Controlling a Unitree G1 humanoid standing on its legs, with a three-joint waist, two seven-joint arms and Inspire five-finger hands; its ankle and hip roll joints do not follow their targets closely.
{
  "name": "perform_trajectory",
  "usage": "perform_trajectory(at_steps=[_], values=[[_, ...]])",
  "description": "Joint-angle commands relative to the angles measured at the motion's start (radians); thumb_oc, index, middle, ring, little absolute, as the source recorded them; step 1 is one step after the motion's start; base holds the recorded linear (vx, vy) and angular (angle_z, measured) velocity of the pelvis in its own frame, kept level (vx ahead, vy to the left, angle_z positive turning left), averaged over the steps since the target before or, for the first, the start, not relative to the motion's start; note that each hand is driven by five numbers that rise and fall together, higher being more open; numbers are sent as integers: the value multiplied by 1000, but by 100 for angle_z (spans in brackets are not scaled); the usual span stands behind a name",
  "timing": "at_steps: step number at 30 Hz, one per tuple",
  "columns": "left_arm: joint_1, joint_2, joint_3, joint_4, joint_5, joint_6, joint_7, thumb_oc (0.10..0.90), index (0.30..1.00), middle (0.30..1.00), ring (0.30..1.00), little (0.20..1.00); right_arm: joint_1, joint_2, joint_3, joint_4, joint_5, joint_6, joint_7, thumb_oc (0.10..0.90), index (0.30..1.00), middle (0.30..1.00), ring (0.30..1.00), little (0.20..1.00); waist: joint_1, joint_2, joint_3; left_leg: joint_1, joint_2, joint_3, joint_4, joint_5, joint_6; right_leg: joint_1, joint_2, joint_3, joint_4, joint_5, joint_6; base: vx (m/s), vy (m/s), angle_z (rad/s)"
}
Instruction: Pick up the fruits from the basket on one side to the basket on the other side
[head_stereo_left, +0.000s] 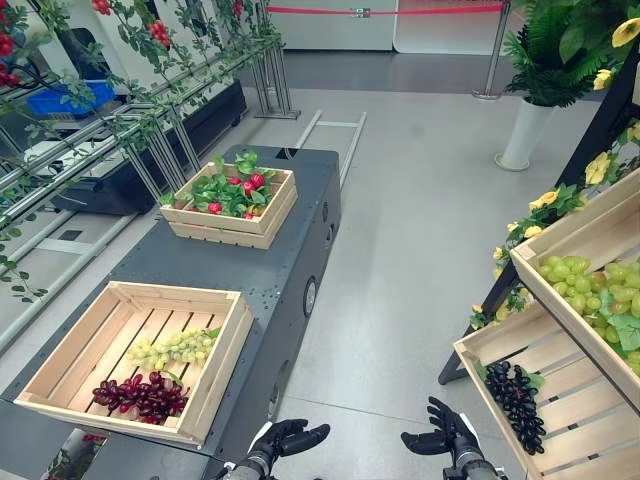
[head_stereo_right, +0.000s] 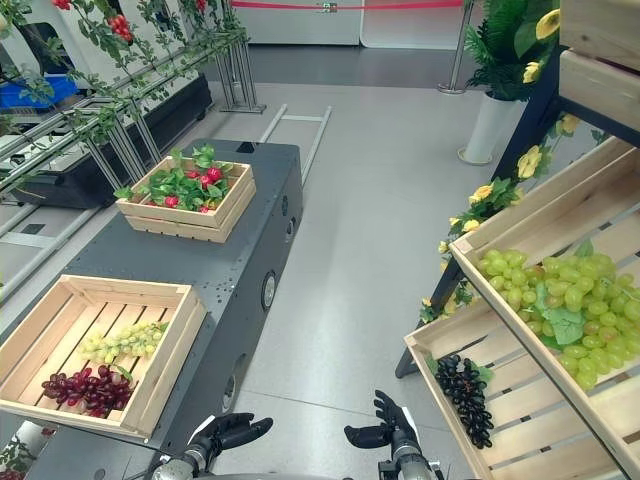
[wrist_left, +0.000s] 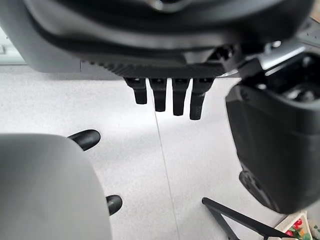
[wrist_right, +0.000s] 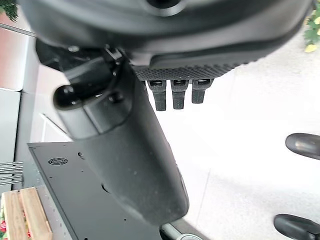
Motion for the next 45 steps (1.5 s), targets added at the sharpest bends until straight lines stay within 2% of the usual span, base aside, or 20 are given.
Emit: perform_trajectory(at_steps=[1,4,9,10,15,18,24,28,35,37,38,39,40,42,45], values=[[-80,-44,-34,16,-1,-29,10,800,900,900,900,900,-93,-12,16,-55,-55,-111,-46,800,900,900,900,900,2,-24,69,41,-64,22,9,-129,38,25,-17,4,6,-36,15,0,0,0],[-74,-40,-29,15,-19,-63,2,800,900,900,900,900,-88,-12,22,-53,-48,-93,-28,800,900,900,900,900,3,-29,67,45,-63,22,9,-133,37,29,-17,5,6,-40,16,11,1,0],[-78,-38,-35,12,-4,-34,2,800,900,900,900,900,-90,-8,19,-41,-13,-38,-7,800,900,900,900,900,9,-32,73,46,-63,19,9,-133,37,32,-18,-1,6,-40,15,0,0,0],[-86,-38,-36,15,-2,-17,2,800,900,900,900,900,-96,-6,21,-36,-18,-5,-3,800,900,900,900,900,11,-32,77,44,-63,16,9,-131,37,28,-18,-2,11,-42,13,0,0,0],[-103,-40,-44,20,12,24,-16,800,900,900,900,900,-114,-3,36,-21,-28,58,-33,800,900,900,900,900,15,-25,86,44,-64,12,9,-128,37,27,-20,-9,17,-44,10,-28,-7,0],[-93,-44,-47,30,53,21,-11,800,900,900,900,900,-112,4,31,-5,-30,79,-30,800,900,900,900,900,14,-23,79,57,-64,9,9,-134,36,45,-19,-13,7,-44,10,38,-8,3],[-90,-43,-81,19,139,18,4,800,900,900,900,900,-107,10,32,10,-37,98,-4,800,900,900,900,900,15,-16,66,65,-63,6,9,-137,30,58,-22,-23,6,-53,10,36,-26,11],[-102,-35,-117,3,206,-7,36,800,900,900,900,900,-121,5,50,5,-35,97,2,800,900,900,900,900,20,-6,73,58,-65,-1,9,-130,28,55,-24,-33,6,-52,9,-23,-38,1],[-108,-17,-128,-15,225,-19,77,800,900,900,900,900,-130,6,58,4,-13,121,-10,800,900,900,900,900,37,9,72,50,-70,-10,9,-119,21,61,-31,-65,6,-59,3,14,-42,3],[-107,-16,-119,-18,216,-23,69,800,900,900,900,900,-124,9,56,3,-43,124,-16,800,900,900,900,900,35,12,72,42,-62,14,9,-113,14,61,-32,-80,6,-64,1,5,67,18],[-121,-20,-126,-21,260,-35,48,800,900,900,900,900,-117,9,52,-1,-51,118,-33,800,900,900,900,900,20,14,79,37,-34,105,9,-99,-4,57,-39,-120,19,-72,0,-21,113,24],[-123,-21,-128,-20,263,-37,47,800,900,900,900,900,-116,8,51,-1,-52,118,-35,800,900,900,900,900,18,15,79,35,-31,116,9,-96,-6,55,-40,-126,20,-72,0,-45,225,46],[-140,-25,-152,-29,267,-39,51,800,900,900,900,900,-114,-1,39,-10,-41,119,-64,800,900,900,900,900,5,14,91,39,-8,198,9,-80,-27,44,-58,-163,59,-94,3,-41,183,56],[-152,-31,-154,-28,238,-32,63,800,900,900,900,900,-122,-8,32,-13,-30,131,-83,800,900,900,900,900,11,13,104,25,-11,192,13,-71,-23,25,-75,-181,94,-100,3,-57,250,87],[-146,-36,-106,-2,213,-74,110,800,900,900,900,900,-133,-6,17,6,-5,123,-91,800,900,900,900,900,38,5,114,13,-20,180,9,-74,-7,9,-97,-204,133,-107,13,1,219,81]])
